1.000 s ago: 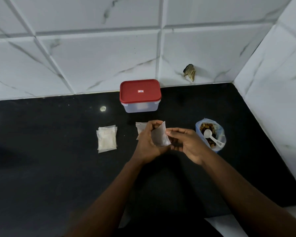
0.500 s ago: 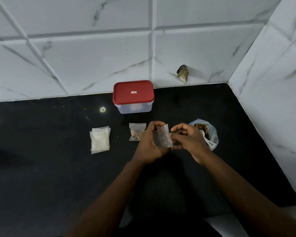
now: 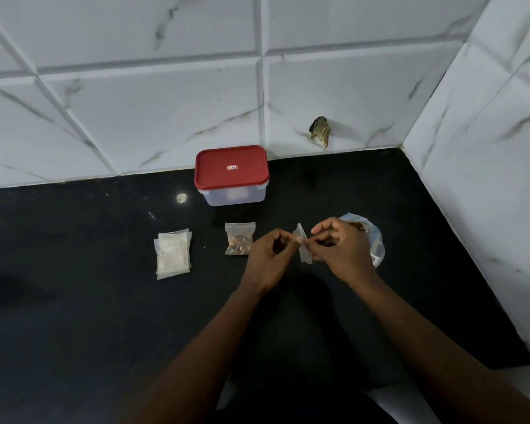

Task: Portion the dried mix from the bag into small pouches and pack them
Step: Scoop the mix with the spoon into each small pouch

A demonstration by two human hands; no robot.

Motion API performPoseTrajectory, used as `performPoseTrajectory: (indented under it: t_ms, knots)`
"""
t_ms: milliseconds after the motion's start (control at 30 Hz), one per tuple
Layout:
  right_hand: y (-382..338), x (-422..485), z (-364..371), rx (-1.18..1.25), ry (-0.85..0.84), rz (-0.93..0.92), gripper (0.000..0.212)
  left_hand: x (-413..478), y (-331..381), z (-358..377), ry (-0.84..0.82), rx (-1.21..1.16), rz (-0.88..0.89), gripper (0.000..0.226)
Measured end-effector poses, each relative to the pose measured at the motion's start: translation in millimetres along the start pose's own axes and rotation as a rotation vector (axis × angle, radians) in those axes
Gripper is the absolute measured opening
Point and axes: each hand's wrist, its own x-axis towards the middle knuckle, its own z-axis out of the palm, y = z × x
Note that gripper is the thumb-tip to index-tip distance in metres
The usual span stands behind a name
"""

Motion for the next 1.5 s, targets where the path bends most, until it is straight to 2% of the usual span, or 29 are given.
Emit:
performPoseTrajectory:
  t_ms: [233,367,467,600,767,833,967,1033,1200,1300,1367,1433,1500]
  knots:
    - [-3,-2,5,-0.138,-0.004,-0.118,0.021,1,1,-1,0.009,0.009,-0.048,0.009]
    - [1,-2,5,-0.208,-0.005,-0.118,0.024,-1,5,-4,0.024,0.125,-0.074,0.003]
    - [5,-1,0,-0.312,0.077,-0.117,0.027,1,8,-10,0.061,0.285,-0.081,0.009]
    - [6,0,-1,-0.360,0.096,-0.117,0.028,3,14,-13,0.082,0.452,-0.006,0.013]
    - [7,0,-2,-0.270,0.084,-0.117,0.026,4,10,-12,0.119,0.425,0.128,0.015]
    - [6,0,-4,-0.218,0.061,-0.094,0.027,4,4,-12,0.111,0.372,0.211,0.032]
    - [4,-1,-6,-0.132,0.040,-0.039,0.027,3,-6,-10,-0.084,0.303,0.259,0.090]
    - [4,-2,-6,-0.075,0.034,-0.020,0.026,3,-10,-7,-0.095,0.340,0.226,0.098]
    - [3,-5,-11,0.095,-0.021,0.066,0.023,0,-3,-5,-0.078,0.259,0.186,0.079]
    - [3,-9,-15,-0.098,0.005,-0.053,0.018,0,0,-6,-0.068,0.318,0.229,0.073]
    - [0,-12,-16,-0.131,-0.013,-0.091,0.014,3,-2,-5,-0.060,0.389,0.247,0.073]
    - [-3,-14,-16,-0.128,-0.103,-0.050,0.007,5,-5,-2,-0.067,0.453,0.265,0.073]
    - [-3,-13,-13,-0.173,-0.183,0.000,0.013,7,-6,1,-0.069,0.475,0.285,0.074]
